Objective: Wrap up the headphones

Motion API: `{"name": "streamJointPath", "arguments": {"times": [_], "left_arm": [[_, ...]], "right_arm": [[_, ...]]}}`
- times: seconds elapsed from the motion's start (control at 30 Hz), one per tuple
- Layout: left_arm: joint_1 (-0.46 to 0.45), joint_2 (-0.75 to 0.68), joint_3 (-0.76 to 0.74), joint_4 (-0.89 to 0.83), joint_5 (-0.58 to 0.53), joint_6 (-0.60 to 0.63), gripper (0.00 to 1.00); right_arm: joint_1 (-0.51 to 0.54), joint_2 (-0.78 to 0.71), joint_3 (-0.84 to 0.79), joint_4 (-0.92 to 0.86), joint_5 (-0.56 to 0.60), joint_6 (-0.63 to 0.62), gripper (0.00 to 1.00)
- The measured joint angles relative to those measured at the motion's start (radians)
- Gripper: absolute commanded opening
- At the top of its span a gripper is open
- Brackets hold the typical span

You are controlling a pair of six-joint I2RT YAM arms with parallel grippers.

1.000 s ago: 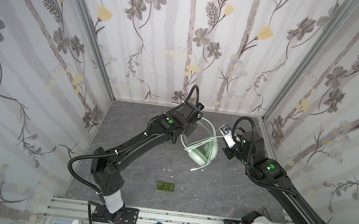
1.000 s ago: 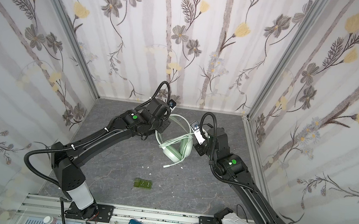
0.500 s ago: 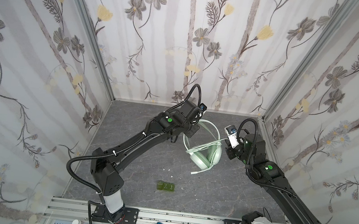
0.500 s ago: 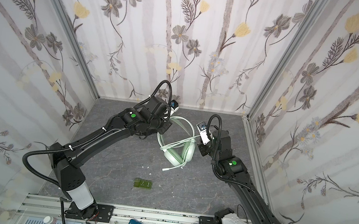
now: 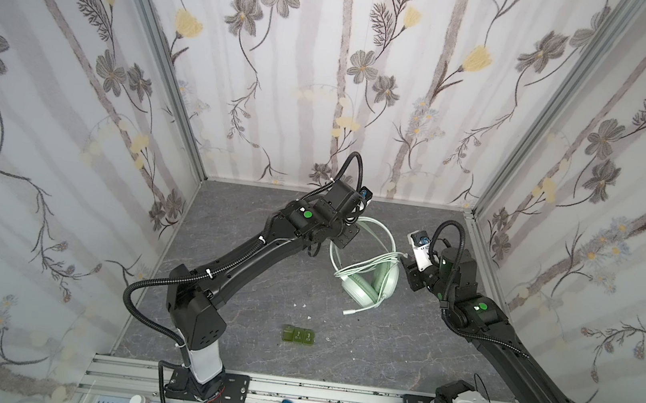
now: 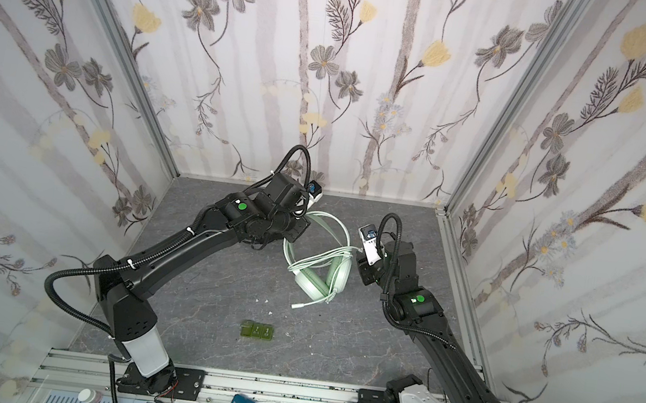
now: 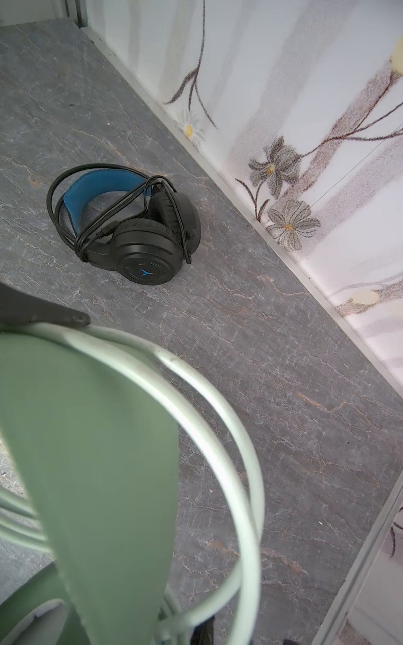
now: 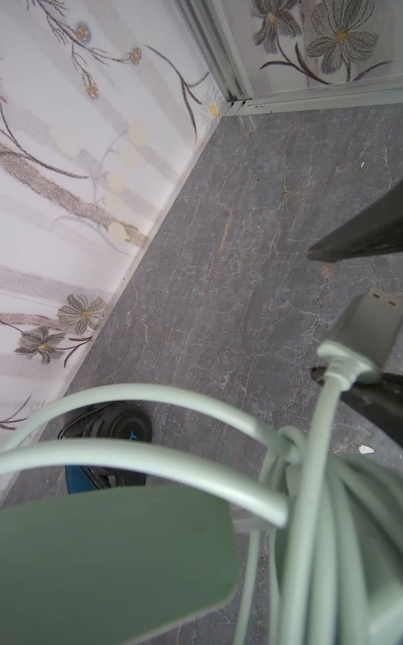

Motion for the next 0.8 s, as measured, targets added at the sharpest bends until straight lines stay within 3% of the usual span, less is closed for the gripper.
{"name": "streamJointPath", "arguments": {"times": [0.27, 0.47, 0.8], "left_arm": [[0.002, 0.045, 0.023, -0.018, 0.002, -0.039, 0.00], [0.003, 0.103, 0.038, -0.020, 0.004, -0.128, 0.00], [0.006, 0.218, 0.068, 0.003, -0.004, -0.304, 0.00]], "right_arm": [[-0.070, -0.004, -0.015, 0.003, -0.015, 0.077, 0.70], [-0.133, -0.015, -0.027, 0.005, -0.002, 0.117, 1.00], [-0.155, -0.042, -0.028, 0.007, 0.116, 0.127, 1.00]]}}
